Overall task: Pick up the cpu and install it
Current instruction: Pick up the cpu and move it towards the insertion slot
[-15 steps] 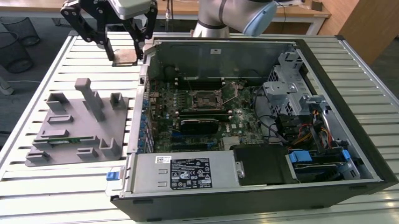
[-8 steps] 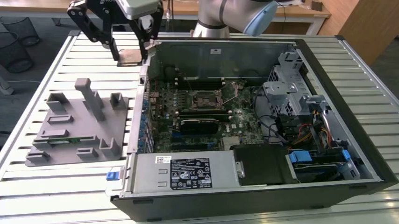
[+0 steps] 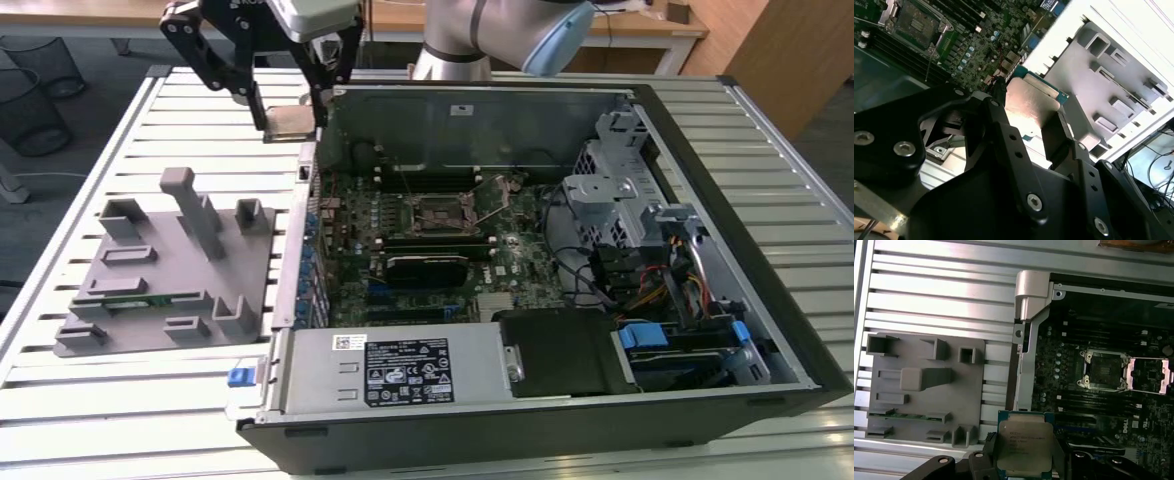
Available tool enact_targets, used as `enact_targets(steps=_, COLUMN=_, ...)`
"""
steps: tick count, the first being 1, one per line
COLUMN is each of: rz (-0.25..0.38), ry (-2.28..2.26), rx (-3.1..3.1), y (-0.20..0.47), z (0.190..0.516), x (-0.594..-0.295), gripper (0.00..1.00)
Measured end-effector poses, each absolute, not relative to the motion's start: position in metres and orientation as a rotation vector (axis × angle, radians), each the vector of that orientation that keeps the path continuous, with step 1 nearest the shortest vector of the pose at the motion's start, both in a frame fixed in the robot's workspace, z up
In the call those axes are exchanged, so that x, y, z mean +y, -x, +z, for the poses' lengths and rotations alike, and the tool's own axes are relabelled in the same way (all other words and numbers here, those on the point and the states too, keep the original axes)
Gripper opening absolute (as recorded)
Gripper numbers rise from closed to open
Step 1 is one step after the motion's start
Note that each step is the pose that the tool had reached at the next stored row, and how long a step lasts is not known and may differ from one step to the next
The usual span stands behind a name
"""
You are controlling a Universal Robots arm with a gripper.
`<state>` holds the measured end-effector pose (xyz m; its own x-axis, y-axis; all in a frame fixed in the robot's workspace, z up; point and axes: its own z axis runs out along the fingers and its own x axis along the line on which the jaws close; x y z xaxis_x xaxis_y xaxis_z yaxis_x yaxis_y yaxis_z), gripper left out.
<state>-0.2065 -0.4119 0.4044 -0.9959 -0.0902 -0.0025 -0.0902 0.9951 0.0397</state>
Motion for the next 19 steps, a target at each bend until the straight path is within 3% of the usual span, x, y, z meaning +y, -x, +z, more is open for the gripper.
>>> enact_targets(steps=19, rz=0.062, ry=0.142, rx=3.137, y=0.174, z=0.404, x=-0.412, gripper=0.53)
